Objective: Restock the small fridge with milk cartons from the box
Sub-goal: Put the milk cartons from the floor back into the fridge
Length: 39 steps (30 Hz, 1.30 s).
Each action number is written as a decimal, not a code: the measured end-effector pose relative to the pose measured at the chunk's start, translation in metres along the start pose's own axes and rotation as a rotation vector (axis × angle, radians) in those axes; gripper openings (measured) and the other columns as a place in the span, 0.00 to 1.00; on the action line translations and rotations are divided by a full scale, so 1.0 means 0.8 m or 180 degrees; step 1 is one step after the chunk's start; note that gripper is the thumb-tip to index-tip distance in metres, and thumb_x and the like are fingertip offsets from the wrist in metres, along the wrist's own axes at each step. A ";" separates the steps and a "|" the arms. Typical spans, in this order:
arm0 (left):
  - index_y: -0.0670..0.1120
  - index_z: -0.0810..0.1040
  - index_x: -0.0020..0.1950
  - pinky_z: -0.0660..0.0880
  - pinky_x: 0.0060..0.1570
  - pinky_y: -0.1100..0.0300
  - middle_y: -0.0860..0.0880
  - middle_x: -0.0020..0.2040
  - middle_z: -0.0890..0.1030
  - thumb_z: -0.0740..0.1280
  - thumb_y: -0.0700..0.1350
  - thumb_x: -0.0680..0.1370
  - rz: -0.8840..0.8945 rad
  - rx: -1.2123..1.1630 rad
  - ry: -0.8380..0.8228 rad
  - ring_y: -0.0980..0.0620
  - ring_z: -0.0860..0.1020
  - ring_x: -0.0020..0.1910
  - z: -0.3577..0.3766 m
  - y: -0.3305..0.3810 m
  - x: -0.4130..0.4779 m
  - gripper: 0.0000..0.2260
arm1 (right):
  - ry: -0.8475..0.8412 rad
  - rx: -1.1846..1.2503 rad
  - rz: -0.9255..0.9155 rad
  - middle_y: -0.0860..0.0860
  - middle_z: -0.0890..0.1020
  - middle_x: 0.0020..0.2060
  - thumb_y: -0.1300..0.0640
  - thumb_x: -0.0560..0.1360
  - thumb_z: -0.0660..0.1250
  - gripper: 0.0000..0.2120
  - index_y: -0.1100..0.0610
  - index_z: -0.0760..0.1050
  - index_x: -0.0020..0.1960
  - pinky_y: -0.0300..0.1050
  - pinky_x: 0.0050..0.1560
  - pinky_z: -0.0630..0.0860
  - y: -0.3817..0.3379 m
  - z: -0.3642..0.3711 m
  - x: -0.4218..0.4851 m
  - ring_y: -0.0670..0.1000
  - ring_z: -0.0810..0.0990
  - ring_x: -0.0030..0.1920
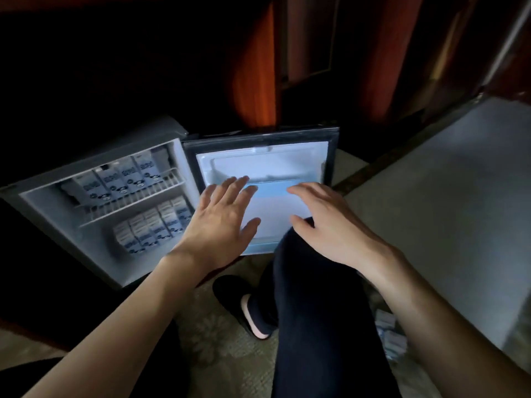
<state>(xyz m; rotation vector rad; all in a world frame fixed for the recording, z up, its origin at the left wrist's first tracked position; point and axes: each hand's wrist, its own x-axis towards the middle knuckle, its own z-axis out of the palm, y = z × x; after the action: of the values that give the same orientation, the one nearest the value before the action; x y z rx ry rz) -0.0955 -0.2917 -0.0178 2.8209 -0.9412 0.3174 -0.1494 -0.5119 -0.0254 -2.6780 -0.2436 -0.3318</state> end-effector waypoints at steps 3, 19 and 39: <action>0.51 0.60 0.79 0.48 0.78 0.50 0.53 0.80 0.58 0.56 0.58 0.83 0.0331 -0.0094 0.0065 0.52 0.53 0.79 0.008 0.056 0.024 0.26 | 0.0202 0.0069 0.0297 0.47 0.71 0.70 0.51 0.80 0.62 0.23 0.53 0.67 0.74 0.52 0.72 0.65 0.041 -0.022 -0.046 0.50 0.67 0.71; 0.47 0.73 0.71 0.67 0.69 0.47 0.47 0.69 0.75 0.62 0.49 0.78 0.1579 -0.0206 -0.0534 0.46 0.71 0.69 0.166 0.250 0.089 0.21 | 0.0034 0.0243 0.1659 0.50 0.68 0.74 0.53 0.82 0.61 0.24 0.54 0.64 0.76 0.47 0.72 0.63 0.208 0.010 -0.212 0.50 0.64 0.73; 0.48 0.73 0.68 0.64 0.69 0.50 0.48 0.67 0.76 0.62 0.49 0.79 0.1171 0.0006 -0.2033 0.48 0.72 0.67 0.410 0.257 0.043 0.17 | -0.0295 0.0916 0.2451 0.51 0.75 0.66 0.57 0.78 0.67 0.21 0.55 0.71 0.70 0.55 0.65 0.72 0.316 0.211 -0.304 0.54 0.72 0.66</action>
<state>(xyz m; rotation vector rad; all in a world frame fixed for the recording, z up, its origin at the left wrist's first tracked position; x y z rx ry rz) -0.1437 -0.5428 -0.3106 2.7676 -1.5726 -0.5864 -0.2937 -0.6927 -0.3386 -2.2870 0.6521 0.0676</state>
